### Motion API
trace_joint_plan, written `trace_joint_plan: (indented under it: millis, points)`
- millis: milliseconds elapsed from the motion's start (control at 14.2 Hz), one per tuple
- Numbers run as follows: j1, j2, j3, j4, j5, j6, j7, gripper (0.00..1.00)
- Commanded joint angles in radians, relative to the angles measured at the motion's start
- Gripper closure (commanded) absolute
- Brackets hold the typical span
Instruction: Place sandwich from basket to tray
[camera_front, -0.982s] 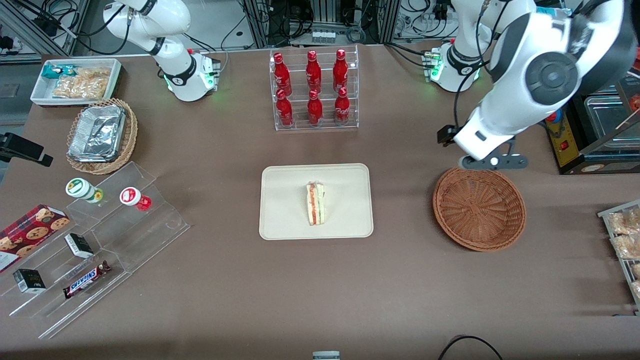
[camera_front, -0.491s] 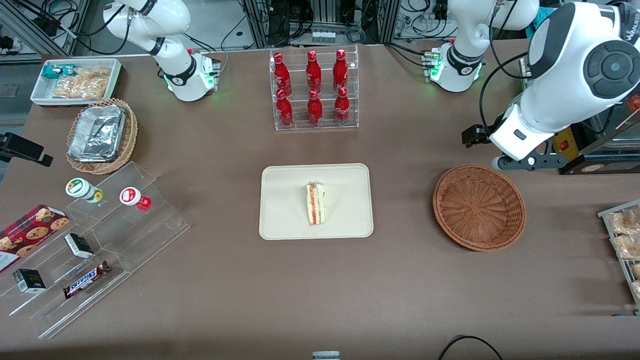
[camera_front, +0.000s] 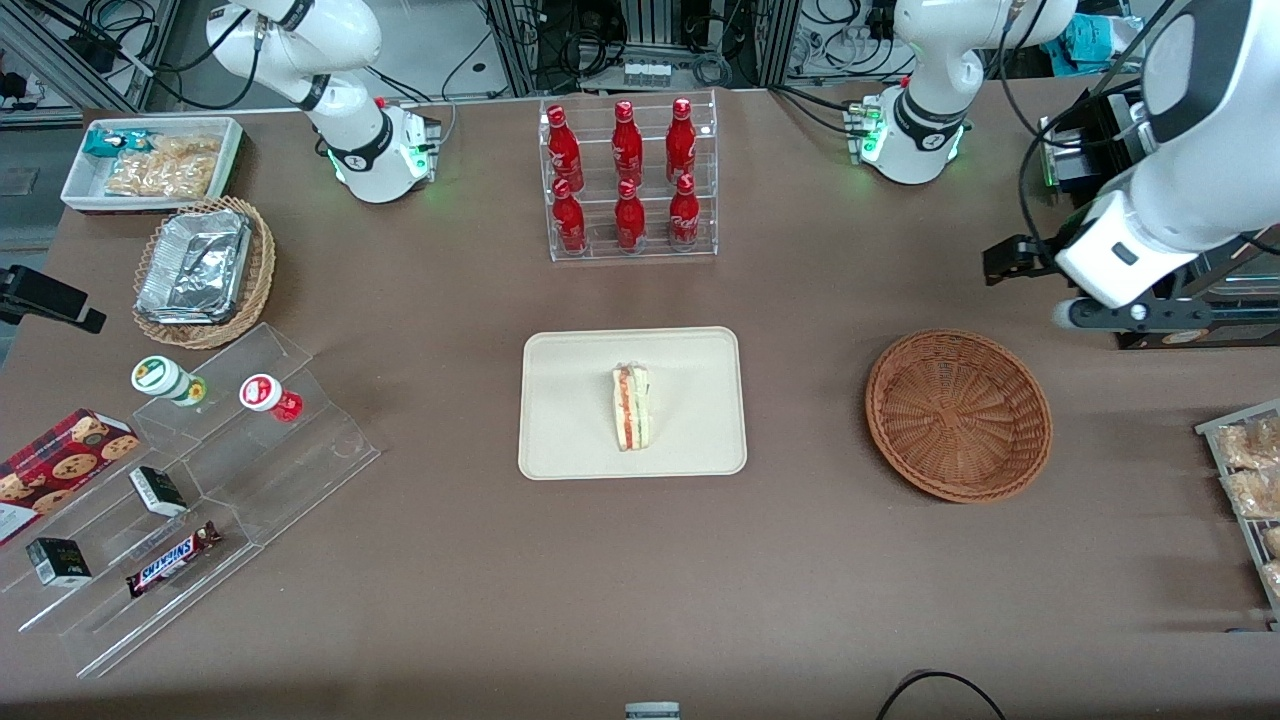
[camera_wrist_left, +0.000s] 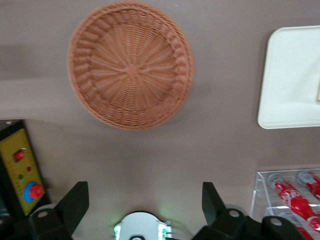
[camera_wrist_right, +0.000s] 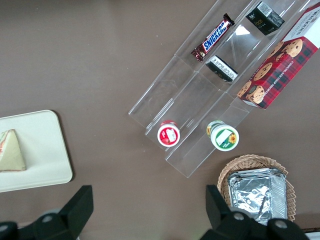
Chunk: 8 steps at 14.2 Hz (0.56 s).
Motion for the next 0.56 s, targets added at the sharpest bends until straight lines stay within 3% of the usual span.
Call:
trace_joint_plan:
  millis: [0, 491]
  points:
    - [0.032, -0.009, -0.025, 0.052, 0.042, -0.023, 0.009, 0.0]
    - [0.031, -0.006, 0.014, 0.103, 0.045, -0.032, 0.012, 0.0]
